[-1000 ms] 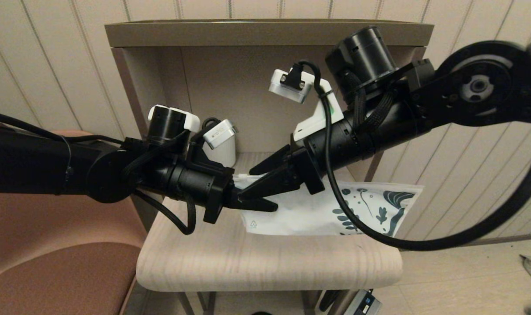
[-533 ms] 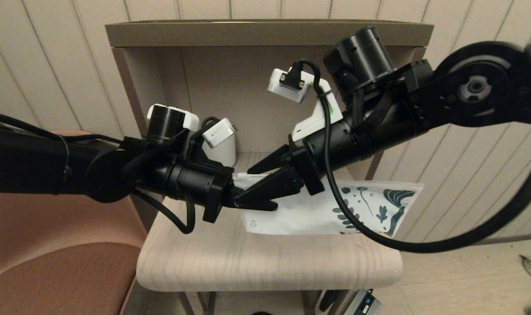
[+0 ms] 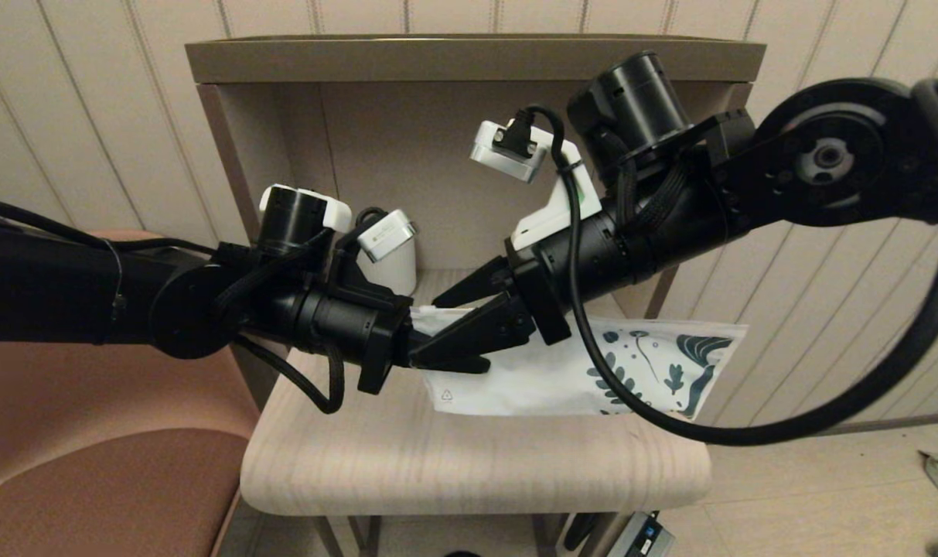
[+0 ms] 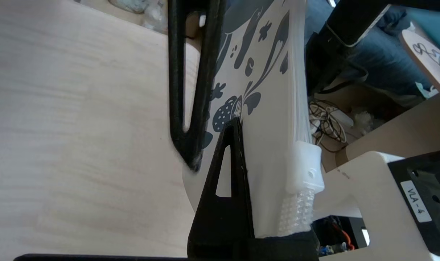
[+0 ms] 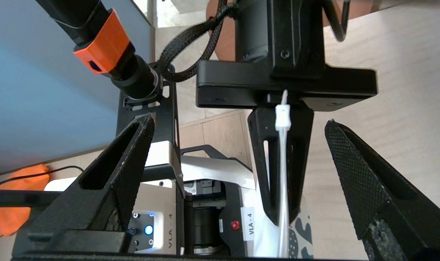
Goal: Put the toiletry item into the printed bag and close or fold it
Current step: Hand it to the other hand
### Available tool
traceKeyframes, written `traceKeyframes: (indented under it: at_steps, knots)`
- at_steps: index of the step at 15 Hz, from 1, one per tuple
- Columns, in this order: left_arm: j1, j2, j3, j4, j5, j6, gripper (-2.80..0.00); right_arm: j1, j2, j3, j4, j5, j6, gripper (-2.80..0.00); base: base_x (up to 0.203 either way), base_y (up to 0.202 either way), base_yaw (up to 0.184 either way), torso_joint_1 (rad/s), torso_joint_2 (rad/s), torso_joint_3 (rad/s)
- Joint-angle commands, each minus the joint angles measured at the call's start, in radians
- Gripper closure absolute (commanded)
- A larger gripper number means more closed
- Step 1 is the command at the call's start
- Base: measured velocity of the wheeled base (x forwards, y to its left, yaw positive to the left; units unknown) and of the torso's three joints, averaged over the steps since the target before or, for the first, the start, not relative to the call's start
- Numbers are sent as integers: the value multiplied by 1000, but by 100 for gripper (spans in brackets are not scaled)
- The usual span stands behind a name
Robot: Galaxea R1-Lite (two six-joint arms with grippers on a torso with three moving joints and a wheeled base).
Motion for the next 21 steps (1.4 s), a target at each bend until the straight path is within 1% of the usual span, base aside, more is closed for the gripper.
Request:
traceKeyframes:
  at_steps: [1,4,8,9,10,21]
  knots:
    - [-1,-2,-6,2,-6,-1,0,-2,3,1,1,5,-2,-280,0,0,0,0,0,0]
    - [-2,-2,-9,0,-3,-27,0,-7,6,4,0,6,-2,-280,0,0,0,0,0,0]
    - [-2,-2,-5,-4,-2,-29,0,-5,12,-1,-13,6,-2,-280,0,0,0,0,0,0]
    - [-2,-2,-5,-5,-3,-29,0,-5,13,1,-13,6,-2,-266,0,0,0,0,0,0]
    - [-2,-4,-5,-5,-3,-29,0,-5,12,0,-13,6,-2,0,0,0,0,0,0,0]
    - [-2,-4,-8,-5,-3,-29,0,-7,10,-2,-14,6,-2,0,0,0,0,0,0,0]
